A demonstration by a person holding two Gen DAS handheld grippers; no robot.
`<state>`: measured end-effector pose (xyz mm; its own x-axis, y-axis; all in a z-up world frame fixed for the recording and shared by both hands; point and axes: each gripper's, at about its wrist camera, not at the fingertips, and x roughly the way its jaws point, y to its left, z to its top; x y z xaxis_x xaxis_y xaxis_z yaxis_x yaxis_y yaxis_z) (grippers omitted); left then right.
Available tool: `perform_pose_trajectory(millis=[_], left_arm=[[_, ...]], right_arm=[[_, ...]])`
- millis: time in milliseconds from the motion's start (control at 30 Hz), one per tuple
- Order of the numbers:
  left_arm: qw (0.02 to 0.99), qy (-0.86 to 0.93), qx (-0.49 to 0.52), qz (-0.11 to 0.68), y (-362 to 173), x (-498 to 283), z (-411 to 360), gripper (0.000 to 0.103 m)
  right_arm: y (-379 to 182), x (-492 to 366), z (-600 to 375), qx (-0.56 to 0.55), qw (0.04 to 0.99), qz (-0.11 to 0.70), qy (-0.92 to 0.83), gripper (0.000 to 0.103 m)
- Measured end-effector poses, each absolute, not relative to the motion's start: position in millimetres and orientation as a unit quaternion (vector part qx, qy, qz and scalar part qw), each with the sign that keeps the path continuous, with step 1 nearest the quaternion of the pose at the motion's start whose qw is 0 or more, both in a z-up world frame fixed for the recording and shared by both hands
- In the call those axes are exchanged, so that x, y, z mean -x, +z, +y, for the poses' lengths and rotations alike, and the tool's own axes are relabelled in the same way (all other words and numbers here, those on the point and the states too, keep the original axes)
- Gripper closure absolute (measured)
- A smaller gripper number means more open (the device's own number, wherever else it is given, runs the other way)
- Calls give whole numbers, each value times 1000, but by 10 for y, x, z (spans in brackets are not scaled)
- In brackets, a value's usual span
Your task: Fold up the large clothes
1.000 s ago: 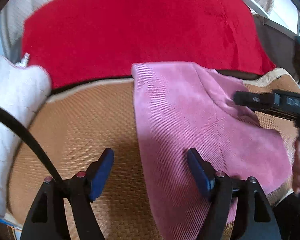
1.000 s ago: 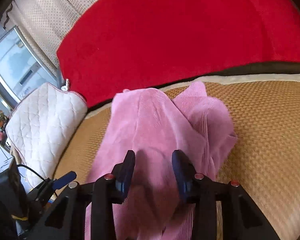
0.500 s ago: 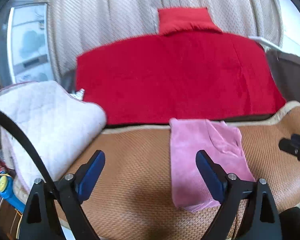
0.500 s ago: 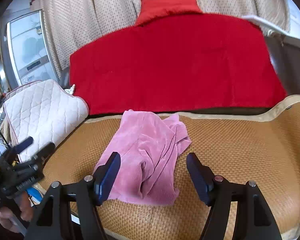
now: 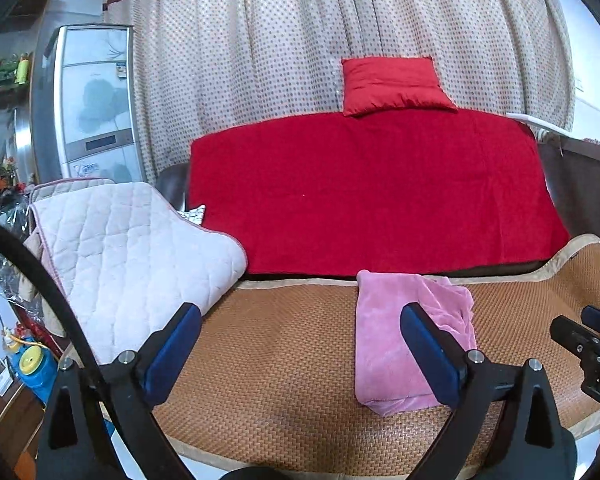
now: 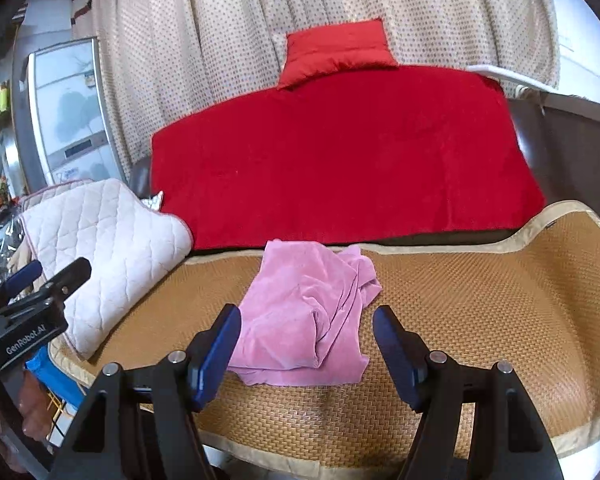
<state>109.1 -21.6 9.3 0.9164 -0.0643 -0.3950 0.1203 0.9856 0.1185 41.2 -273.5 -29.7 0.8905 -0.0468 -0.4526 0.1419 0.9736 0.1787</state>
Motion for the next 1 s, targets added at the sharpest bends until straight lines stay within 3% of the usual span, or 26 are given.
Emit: perform_pose_trajectory(millis=[433, 1000], left_arm=[[989, -29, -80, 120, 585, -456, -88, 1], [991, -51, -66, 106, 794, -331, -66, 1]], right_arm=[[98, 16, -2403, -74, 977, 193, -49, 30], [165, 95, -2243, -58, 976, 193, -79, 30]])
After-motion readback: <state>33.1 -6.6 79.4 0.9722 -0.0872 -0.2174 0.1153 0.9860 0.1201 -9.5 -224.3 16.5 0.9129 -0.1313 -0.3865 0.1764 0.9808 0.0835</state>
